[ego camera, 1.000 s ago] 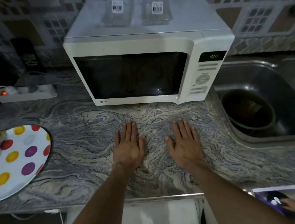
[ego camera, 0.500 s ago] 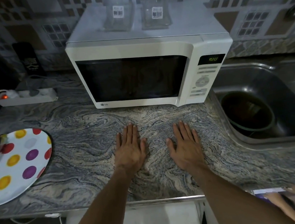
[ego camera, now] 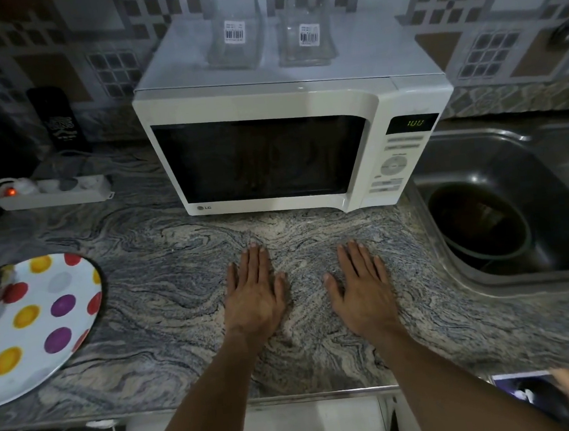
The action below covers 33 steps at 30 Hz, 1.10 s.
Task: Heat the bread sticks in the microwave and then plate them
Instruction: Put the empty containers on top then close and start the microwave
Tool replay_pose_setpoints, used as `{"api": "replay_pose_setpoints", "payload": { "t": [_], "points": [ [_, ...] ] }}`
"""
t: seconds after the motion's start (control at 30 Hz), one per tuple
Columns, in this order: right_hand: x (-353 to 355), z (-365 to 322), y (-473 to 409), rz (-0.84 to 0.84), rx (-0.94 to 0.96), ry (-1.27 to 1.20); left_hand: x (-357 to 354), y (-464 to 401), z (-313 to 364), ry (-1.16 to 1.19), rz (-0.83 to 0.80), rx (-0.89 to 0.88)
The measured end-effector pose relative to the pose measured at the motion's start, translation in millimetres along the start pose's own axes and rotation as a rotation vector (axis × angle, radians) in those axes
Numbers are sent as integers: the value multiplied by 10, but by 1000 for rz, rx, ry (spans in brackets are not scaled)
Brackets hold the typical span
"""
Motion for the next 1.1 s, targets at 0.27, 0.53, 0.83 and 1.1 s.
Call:
{"api": "replay_pose_setpoints", "payload": {
  "t": [0.27, 0.53, 0.83, 1.1],
  "points": [
    [-6, 5, -2, 18, -1, 1, 0, 3, 0, 7, -1, 7],
    [3, -1, -4, 31, 4, -2, 21, 0, 9, 15, 0, 7],
    [6, -2, 6, 31, 0, -2, 25, 6, 7, 15, -10, 6],
    [0, -7, -2, 28, 2, 0, 20, 5, 4, 3, -2, 1]
  ]
}}
Point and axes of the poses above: each hand's wrist, its own y-axis away from the middle knuckle, its own x-axis out of the back of the hand, z = x × y, the point moved 6 cm from there along -y, towards the middle knuckle
